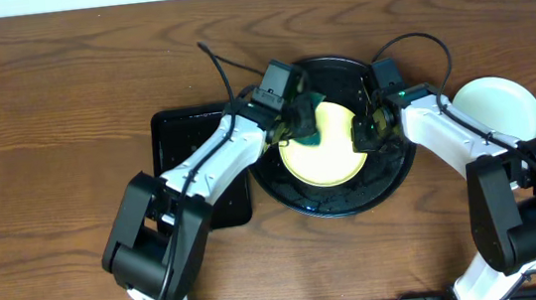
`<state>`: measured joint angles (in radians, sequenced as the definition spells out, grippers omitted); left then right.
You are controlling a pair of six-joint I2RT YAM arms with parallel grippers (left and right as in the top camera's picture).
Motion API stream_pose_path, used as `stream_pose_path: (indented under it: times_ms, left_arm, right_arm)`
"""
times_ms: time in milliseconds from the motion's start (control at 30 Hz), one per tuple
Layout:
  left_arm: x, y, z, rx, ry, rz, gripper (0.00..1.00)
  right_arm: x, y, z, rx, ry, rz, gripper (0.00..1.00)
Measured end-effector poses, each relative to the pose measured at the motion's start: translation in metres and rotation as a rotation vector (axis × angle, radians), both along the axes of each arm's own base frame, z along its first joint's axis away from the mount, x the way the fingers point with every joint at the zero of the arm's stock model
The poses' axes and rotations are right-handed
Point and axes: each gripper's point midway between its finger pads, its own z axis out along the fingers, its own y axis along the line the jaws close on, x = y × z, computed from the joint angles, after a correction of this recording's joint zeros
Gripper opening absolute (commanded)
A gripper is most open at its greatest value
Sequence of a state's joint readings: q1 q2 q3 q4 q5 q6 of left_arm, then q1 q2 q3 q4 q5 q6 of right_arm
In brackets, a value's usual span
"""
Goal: Clean dirty plates on tray and stack at the side
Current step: 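Scrub red smear on yellow plate with sponge in left gripper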
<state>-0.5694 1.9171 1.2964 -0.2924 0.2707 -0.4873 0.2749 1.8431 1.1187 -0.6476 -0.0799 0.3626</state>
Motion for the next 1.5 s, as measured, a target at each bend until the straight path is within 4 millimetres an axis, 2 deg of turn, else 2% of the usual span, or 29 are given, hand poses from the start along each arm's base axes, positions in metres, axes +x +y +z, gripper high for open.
stream_pose_path:
  times_ms: [100,200,300,400,533,767,967,1100,1200,1233,1267,1367,1433,1500]
  left_arm:
    - [-0.004,-0.020,0.004,-0.037,-0.017,-0.019,0.08]
    - [-0.011,-0.046,-0.002,-0.073,-0.027,-0.055,0.08]
    - [-0.024,-0.064,-0.024,-0.069,0.005,-0.083,0.08]
    - [-0.033,-0.067,-0.047,-0.051,0.059,-0.088,0.08]
    - [-0.032,-0.056,-0.049,-0.041,0.108,-0.066,0.08]
    - [-0.035,-0.018,-0.055,-0.003,0.243,-0.010,0.08]
    - [-0.029,0.012,-0.048,0.028,0.251,0.007,0.07]
    - [-0.022,0.032,-0.028,0.040,0.198,0.025,0.08]
    - [-0.016,0.039,0.012,0.016,0.107,0.031,0.08]
    - [-0.015,0.040,0.029,0.002,0.072,0.030,0.08]
    - [-0.016,0.041,0.047,-0.012,0.035,0.025,0.08]
    - [-0.025,0.048,0.085,-0.030,-0.031,0.006,0.08]
    - [-0.031,0.060,0.098,-0.018,-0.044,0.008,0.08]
    - [-0.032,0.078,0.100,0.008,-0.033,0.035,0.08]
  right_arm:
    - [0.000,0.000,0.000,0.000,0.001,0.000,0.01]
    - [-0.001,0.000,0.000,-0.001,0.003,0.000,0.01]
    - [-0.002,-0.001,0.000,-0.003,0.007,0.000,0.01]
    - [-0.003,-0.001,-0.001,-0.005,0.013,0.000,0.01]
    - [-0.004,-0.001,-0.001,-0.005,0.015,0.000,0.01]
    - [-0.004,0.001,-0.001,0.005,0.018,0.002,0.01]
    - [-0.004,0.001,-0.001,0.005,0.019,0.002,0.01]
    - [-0.004,0.001,-0.001,0.005,0.018,0.002,0.01]
    - [-0.004,0.001,-0.001,0.005,0.017,0.002,0.01]
    - [-0.004,0.001,-0.001,0.005,0.017,0.002,0.04]
    - [-0.004,0.001,-0.001,0.005,0.016,0.003,0.12]
    - [-0.002,-0.001,-0.001,-0.004,0.010,0.001,0.43]
    - [0.002,0.000,0.000,-0.004,-0.009,0.007,0.47]
    - [0.007,0.001,0.000,0.001,-0.032,0.007,0.45]
